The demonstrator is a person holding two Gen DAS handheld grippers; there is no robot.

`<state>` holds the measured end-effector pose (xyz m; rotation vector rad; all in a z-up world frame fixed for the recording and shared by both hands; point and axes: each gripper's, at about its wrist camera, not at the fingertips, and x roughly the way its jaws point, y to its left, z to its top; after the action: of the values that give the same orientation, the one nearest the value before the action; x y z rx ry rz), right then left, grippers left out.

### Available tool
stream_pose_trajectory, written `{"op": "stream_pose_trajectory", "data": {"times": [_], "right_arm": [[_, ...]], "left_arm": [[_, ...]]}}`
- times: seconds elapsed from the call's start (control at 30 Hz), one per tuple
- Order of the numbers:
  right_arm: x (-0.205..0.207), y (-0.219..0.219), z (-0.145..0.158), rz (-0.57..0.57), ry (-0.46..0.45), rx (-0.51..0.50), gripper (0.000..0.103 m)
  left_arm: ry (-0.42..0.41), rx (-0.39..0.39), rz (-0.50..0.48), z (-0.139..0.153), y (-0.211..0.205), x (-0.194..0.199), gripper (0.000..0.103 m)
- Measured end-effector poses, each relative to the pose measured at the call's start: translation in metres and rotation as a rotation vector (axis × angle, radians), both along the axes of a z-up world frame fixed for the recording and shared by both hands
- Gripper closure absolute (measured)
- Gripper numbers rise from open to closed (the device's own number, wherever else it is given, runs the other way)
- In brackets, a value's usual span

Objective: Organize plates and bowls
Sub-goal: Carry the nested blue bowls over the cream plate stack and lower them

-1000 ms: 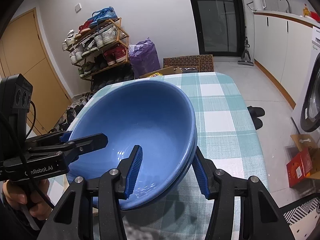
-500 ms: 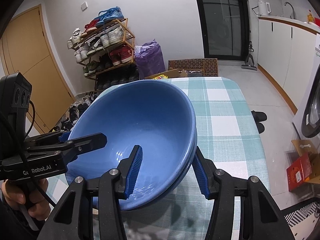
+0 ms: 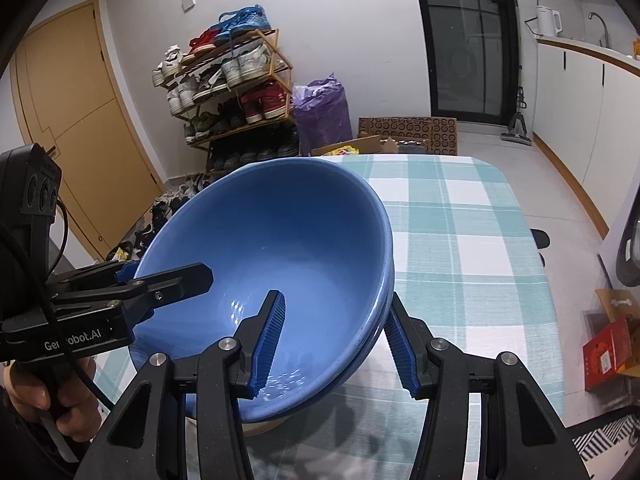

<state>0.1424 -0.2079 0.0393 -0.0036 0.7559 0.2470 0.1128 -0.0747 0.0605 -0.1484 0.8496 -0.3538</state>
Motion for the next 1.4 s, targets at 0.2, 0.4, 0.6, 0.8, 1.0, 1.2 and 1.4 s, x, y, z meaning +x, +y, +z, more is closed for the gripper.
{"op": "stream_pose_trajectory", "data": {"times": [0.2, 0.4, 0.6, 0.8, 1.0, 1.2, 1.4], "right_arm": [[0.002, 0.016, 0.0, 0.029, 0.004, -0.002, 0.051], [0.004, 0.033, -0.003, 0.057, 0.011, -0.011, 0.051], [0.009, 0.047, -0.009, 0.083, 0.025, -0.016, 0.051], [0.012, 0.059, -0.015, 0.103, 0.039, -0.018, 0.051], [0.018, 0.068, -0.025, 0.121, 0.06, -0.021, 0.051], [0.022, 0.073, -0.036, 0.132, 0.078, -0.025, 0.051], [0.026, 0.076, -0.043, 0.134, 0.09, -0.029, 0.051]], "left_arm": [[-0.003, -0.005, 0.026, 0.0, 0.017, -0.005, 0.05], [-0.003, -0.009, 0.052, -0.001, 0.031, -0.009, 0.05], [0.006, -0.011, 0.08, -0.007, 0.046, -0.01, 0.05], [0.017, -0.009, 0.103, -0.016, 0.056, -0.01, 0.05], [0.026, -0.007, 0.125, -0.023, 0.065, -0.009, 0.05], [0.043, -0.006, 0.14, -0.033, 0.069, -0.007, 0.05], [0.057, -0.009, 0.139, -0.041, 0.071, -0.004, 0.051]]}}
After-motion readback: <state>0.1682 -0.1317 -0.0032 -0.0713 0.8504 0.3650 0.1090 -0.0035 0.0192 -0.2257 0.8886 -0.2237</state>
